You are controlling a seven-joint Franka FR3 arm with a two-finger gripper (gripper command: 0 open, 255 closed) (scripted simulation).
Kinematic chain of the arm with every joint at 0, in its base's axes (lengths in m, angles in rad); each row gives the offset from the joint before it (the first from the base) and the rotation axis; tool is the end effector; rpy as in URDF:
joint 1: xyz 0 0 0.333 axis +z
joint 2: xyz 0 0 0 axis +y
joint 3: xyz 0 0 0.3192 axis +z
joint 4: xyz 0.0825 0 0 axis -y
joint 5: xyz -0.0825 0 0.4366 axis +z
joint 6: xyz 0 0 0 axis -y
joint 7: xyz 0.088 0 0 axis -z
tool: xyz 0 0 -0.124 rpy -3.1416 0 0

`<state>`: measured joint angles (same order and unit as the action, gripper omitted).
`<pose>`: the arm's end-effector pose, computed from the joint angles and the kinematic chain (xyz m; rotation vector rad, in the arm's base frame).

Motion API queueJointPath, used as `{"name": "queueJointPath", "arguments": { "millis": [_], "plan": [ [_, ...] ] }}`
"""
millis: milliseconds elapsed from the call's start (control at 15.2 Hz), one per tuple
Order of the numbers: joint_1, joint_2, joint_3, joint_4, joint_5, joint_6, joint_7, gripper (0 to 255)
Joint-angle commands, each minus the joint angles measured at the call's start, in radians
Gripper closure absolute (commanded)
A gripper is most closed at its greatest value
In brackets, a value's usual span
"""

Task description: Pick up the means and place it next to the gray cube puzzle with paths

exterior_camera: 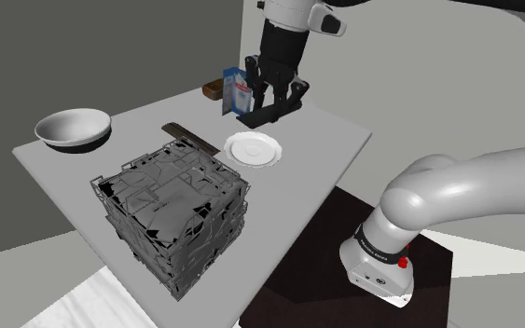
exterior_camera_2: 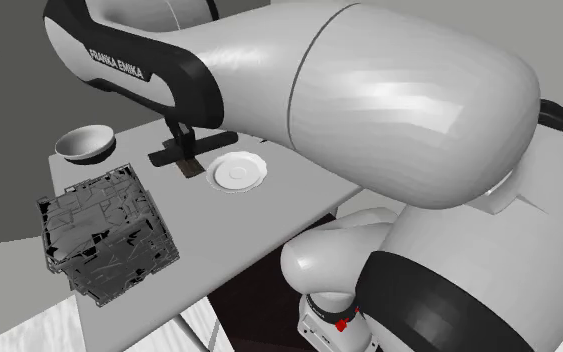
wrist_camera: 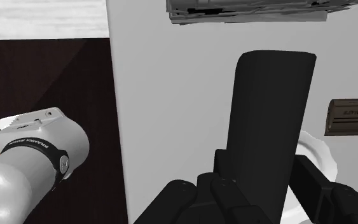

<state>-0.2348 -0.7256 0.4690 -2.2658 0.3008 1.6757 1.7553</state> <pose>0.3855 0.1610 0.5721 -2.1053 2.2455 -0.0782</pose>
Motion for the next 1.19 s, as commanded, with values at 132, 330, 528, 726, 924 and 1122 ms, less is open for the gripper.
{"name": "queueJointPath", "arguments": {
  "millis": [132,330,528,726,924,1122],
  "plan": [
    [-0.027,0.041,-0.030,-0.012,-0.028,0.044,-0.053,255],
    [-0.023,0.035,-0.023,-0.055,-0.021,0.082,-0.056,255],
    [-0.020,0.032,-0.014,-0.096,-0.013,0.120,-0.058,255],
    [-0.016,0.031,-0.005,-0.136,-0.005,0.159,-0.060,255],
    [-0.013,0.032,0.005,-0.175,0.003,0.199,-0.062,255],
    [-0.010,0.036,0.015,-0.212,0.012,0.240,-0.064,255]
  ]
}}
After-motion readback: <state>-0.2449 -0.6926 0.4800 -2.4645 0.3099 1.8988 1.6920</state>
